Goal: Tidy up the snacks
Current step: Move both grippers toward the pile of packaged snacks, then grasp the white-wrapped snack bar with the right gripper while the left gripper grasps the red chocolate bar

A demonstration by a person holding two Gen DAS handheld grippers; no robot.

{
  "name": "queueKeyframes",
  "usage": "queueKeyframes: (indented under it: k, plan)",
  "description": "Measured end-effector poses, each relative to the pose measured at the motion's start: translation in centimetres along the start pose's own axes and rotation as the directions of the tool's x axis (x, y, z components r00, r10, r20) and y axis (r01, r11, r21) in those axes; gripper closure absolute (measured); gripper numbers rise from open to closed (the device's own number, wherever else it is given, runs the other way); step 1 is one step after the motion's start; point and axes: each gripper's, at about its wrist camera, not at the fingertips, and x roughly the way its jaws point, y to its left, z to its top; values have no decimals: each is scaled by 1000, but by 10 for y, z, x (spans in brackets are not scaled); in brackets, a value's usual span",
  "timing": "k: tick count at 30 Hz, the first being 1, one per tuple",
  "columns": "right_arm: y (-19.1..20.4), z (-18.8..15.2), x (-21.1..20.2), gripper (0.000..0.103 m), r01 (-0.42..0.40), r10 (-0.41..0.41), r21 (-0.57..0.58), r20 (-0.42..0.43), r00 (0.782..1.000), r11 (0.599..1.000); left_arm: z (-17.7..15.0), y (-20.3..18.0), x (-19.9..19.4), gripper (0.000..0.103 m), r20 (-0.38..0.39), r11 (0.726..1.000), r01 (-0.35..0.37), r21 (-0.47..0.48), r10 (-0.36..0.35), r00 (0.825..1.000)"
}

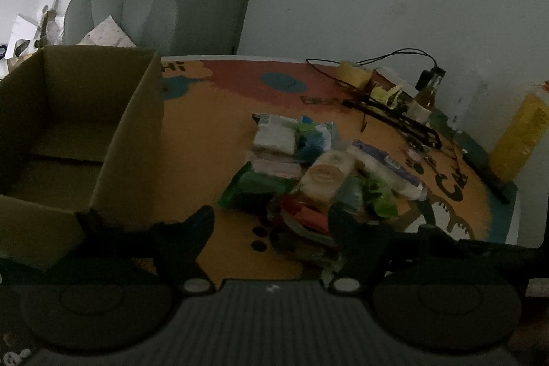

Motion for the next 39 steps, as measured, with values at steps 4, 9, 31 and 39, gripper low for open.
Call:
queueKeyframes:
  k: [4,9,31,39]
  plan:
    - [4,-1,7,27,29,-29,-35,2,1000,999,1,0,3,32,-12,1000,-4,1,4,1000]
    - [0,-2,5,45,66,-65,-56,24,998,996,2,-2,9,32,-28,1000,2,-3,-2,1000]
    - [-32,-7,-11,47,133,-132,-8,50,990,991,-8,-30,36,24,-64,997,45,56,-41,997]
    - [-30,-9,-11,40,143,-142,-12,52,988,990,-12,-36,44,24,-50,996,29,88,-25,998]
